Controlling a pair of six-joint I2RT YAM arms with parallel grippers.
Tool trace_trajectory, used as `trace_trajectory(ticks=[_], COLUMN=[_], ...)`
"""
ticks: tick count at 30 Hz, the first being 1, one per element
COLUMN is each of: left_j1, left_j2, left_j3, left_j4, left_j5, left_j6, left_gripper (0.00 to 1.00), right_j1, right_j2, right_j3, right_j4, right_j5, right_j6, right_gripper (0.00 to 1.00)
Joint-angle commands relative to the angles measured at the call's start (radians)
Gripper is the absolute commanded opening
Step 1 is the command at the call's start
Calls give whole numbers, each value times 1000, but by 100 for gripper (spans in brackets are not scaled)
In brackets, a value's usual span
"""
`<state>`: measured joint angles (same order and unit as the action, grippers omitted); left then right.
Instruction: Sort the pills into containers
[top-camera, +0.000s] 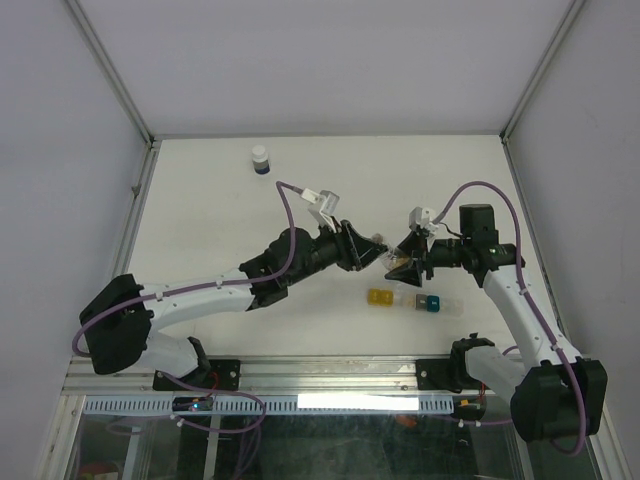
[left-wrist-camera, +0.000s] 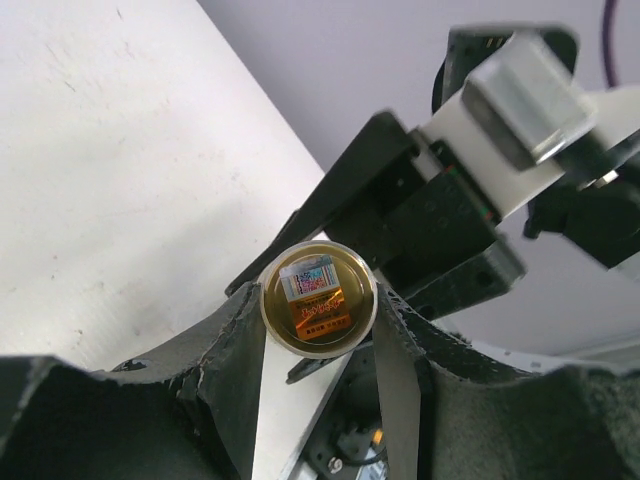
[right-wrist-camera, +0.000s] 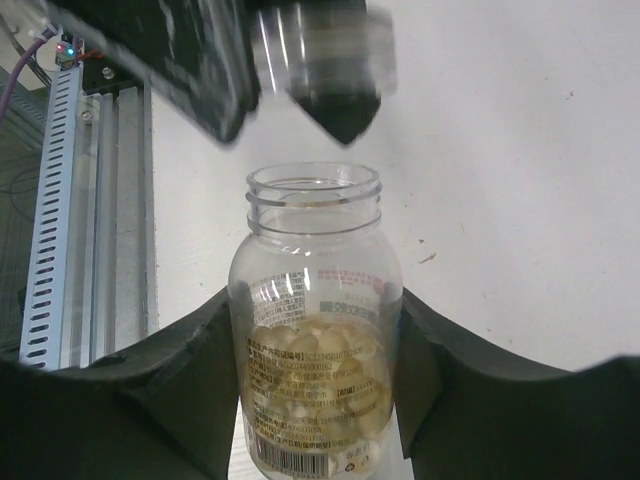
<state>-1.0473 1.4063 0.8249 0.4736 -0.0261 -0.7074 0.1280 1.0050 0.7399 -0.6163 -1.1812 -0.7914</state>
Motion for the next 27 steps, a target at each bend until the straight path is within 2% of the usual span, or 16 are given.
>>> trace_trajectory(ticks=[1,9,17,23,27], left_j1=[1,19,254,389,440], left_j2=[-99,-139,-145,-73,-42], left_j3=[9,-26,-100,-100,-95], left_j4=[20,-64,-326,-505,-544], left_j5=[-100,-188,-141,-200,-279], left_j6=[-90,-3,14,71,76], left_gripper=[0,0,0,3,8], right_j1=[-5,-9,-22,-24,-24], right_j2=[0,-10,-22,-24,-27], right_j3=[9,9,9,9,8], right_j4=[37,35,35,34,34], right_j5=[21,11,-1,-2,-3], right_j6=[23,23,25,25,24], right_gripper=[0,0,0,0,0])
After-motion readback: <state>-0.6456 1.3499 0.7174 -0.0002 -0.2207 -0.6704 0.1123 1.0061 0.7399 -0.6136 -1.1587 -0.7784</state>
